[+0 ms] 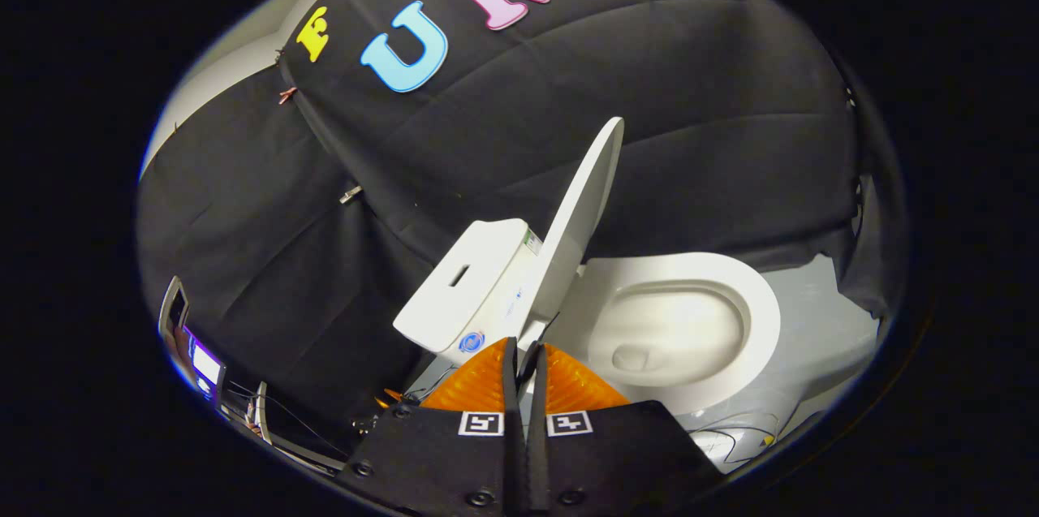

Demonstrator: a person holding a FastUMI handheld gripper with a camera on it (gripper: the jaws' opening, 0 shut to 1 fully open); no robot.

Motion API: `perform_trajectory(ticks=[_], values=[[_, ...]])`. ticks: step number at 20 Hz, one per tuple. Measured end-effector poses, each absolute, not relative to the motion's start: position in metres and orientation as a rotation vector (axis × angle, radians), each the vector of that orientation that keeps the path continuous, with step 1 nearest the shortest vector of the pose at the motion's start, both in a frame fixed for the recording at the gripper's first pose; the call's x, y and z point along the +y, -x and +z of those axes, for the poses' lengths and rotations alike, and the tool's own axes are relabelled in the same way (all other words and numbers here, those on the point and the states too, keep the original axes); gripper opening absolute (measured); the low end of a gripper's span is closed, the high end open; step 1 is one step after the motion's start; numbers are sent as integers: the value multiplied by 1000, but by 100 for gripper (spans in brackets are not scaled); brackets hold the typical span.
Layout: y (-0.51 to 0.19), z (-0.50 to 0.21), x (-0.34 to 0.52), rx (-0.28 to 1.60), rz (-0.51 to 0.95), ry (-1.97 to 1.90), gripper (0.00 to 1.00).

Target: Open the toilet lid.

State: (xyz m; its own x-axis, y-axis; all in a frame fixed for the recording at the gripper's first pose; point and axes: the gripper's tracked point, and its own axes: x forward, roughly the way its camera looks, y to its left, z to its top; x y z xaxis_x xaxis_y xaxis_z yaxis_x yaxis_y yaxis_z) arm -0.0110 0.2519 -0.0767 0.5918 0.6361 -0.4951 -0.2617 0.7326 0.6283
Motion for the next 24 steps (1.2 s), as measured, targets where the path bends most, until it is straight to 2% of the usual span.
perform_trajectory(ticks=[9,17,24], values=[[-5,-18,367,572,628,-240,5],[-14,-2,458,533,774,-188,5],[-14,1,500,487,843,-133,5]])
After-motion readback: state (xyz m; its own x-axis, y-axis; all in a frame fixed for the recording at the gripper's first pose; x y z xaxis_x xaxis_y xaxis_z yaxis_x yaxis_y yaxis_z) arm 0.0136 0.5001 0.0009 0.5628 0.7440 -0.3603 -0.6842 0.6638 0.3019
